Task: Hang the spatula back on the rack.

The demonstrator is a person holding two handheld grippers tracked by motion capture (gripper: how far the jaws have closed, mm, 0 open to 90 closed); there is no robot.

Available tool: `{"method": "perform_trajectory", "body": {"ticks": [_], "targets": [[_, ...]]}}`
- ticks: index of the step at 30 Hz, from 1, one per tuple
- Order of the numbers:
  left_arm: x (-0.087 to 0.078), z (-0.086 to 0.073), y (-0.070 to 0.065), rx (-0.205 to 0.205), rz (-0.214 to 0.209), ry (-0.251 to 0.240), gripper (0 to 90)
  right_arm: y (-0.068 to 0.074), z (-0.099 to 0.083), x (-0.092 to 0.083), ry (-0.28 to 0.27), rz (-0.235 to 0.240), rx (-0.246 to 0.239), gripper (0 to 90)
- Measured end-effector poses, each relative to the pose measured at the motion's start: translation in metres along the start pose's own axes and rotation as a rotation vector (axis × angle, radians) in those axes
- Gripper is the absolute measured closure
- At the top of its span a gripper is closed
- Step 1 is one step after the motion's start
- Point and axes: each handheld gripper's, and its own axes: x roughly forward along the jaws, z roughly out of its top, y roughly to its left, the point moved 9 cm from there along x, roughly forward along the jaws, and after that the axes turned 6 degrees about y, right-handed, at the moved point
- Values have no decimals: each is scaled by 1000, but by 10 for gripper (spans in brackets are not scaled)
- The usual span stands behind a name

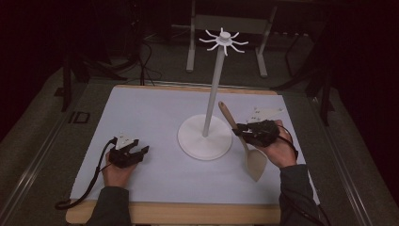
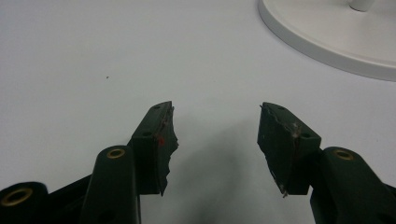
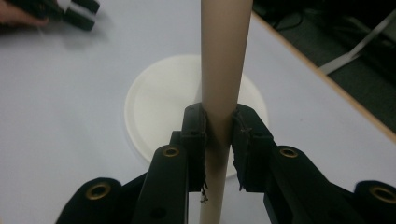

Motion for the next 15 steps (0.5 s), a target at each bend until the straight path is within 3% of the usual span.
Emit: {"method": "perform_trajectory", "body": {"ticks": [8,15], "targets": [[0,0,0,-1,-1,-1,459,-7,10,-17,-98,-36,25,758],[0,0,0,-4,0,-1,459,-8,18,-20,-161,-62,46,758]]}}
